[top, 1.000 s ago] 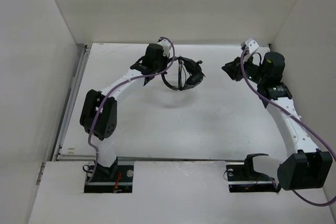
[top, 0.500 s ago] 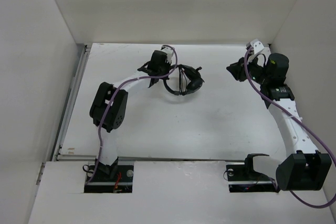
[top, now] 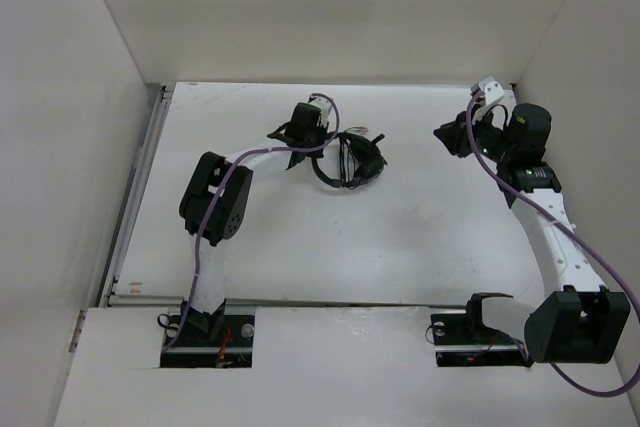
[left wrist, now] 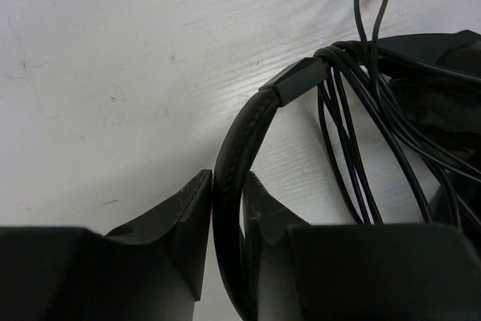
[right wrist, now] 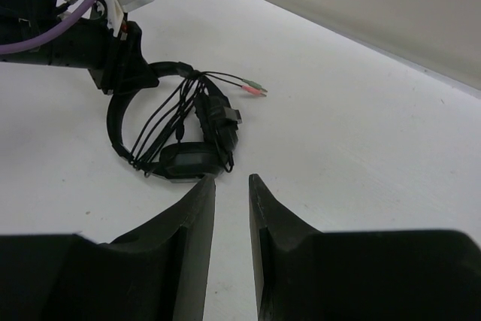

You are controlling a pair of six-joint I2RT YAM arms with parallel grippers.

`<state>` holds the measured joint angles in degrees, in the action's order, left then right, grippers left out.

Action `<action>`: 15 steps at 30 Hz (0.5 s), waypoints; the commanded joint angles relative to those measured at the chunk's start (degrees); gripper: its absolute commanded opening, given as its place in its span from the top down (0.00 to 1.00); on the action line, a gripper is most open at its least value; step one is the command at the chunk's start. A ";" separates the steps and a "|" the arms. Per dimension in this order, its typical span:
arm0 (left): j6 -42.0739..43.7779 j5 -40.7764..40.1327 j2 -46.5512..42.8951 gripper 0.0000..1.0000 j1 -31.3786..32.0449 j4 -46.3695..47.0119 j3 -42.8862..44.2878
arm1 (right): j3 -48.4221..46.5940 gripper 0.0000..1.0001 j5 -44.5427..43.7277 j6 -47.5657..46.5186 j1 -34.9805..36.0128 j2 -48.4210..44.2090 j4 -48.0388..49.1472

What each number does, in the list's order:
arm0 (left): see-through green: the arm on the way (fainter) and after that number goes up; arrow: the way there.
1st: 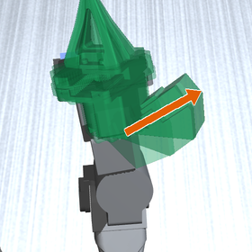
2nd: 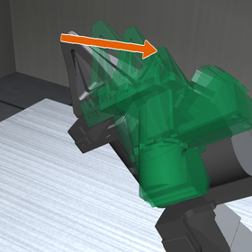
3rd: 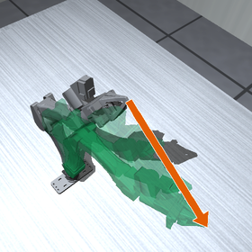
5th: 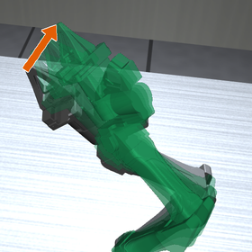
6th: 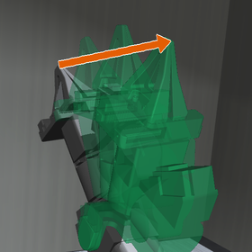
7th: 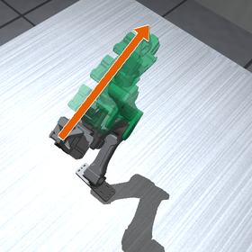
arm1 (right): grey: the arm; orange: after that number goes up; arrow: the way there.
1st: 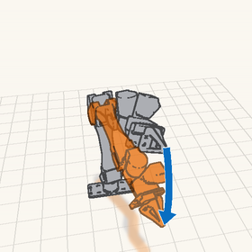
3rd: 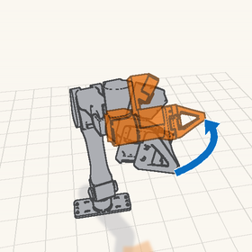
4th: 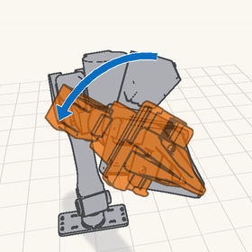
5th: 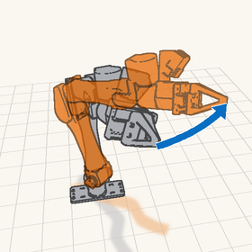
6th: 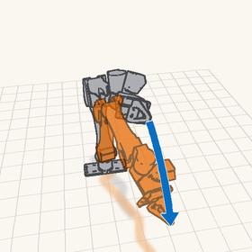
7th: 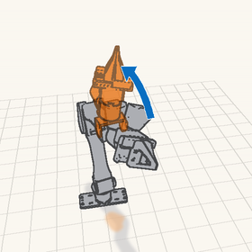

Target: Wrap the headphones

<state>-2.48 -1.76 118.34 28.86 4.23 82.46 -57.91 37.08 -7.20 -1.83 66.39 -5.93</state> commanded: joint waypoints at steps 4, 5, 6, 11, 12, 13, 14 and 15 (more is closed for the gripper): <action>-1.83 0.00 -0.66 0.69 0.27 3.51 -0.01 | -0.10 0.70 0.54 0.79 -0.86 -0.56 2.24; -1.91 0.00 -0.66 0.64 0.27 3.42 -0.01 | -0.10 0.70 0.54 0.79 -0.94 -0.56 2.24; -2.00 0.00 -0.66 0.58 0.27 3.42 -0.10 | -0.10 0.70 0.54 0.79 -0.95 -0.56 2.24; -2.00 -0.17 -1.88 0.54 -0.17 3.07 -0.72 | -0.10 0.70 0.62 0.44 -1.03 -0.47 2.24; -2.00 -0.17 -2.59 0.53 -0.43 2.72 -0.72 | -0.01 0.70 0.62 0.35 -1.12 -0.47 2.24; -2.00 -0.17 -3.55 0.52 -0.52 2.10 -0.80 | -0.01 0.69 0.54 0.17 -1.12 -0.56 2.24; -2.26 0.09 -5.04 0.51 -0.78 1.40 -0.80 | 0.08 0.69 0.45 0.08 -1.12 -0.56 2.24; -2.61 0.61 -6.71 0.49 -0.96 0.70 -0.80 | 0.08 0.69 0.27 0.00 -1.21 -0.56 2.24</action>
<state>-3.95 -1.69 118.19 28.67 5.13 82.13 -57.91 37.08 -7.27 -2.63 66.39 -5.93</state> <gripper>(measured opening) 0.503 0.307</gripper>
